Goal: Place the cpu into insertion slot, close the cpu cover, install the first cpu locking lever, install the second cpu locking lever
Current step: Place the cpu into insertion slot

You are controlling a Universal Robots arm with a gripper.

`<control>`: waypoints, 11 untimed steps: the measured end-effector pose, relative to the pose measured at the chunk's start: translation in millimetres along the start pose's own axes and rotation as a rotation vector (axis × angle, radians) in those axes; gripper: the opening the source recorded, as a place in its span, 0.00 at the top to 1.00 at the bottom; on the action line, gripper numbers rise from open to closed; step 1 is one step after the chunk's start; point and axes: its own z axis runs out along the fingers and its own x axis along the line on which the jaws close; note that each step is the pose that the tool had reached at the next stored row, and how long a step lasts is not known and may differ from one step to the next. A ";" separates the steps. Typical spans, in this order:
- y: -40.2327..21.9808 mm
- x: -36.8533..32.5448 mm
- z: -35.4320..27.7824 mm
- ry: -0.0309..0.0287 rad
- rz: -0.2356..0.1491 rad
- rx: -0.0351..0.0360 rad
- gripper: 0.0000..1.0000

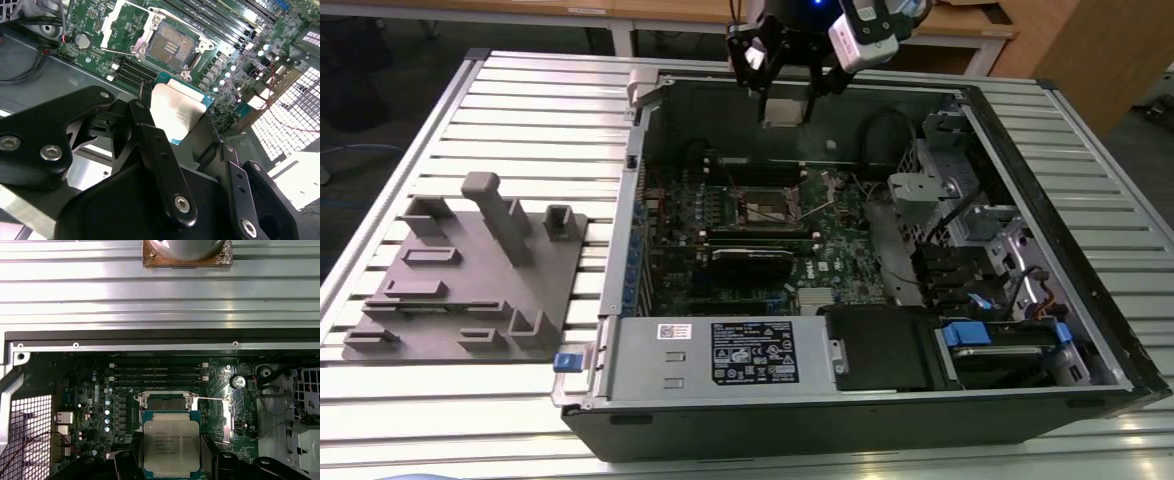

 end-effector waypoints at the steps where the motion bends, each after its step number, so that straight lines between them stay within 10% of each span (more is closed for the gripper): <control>1: 0.0 0.0 0.0 0.0000 0.000 0.0000 0.46; 11: -0.5 -0.1 6.1 0.0000 0.000 0.0000 0.46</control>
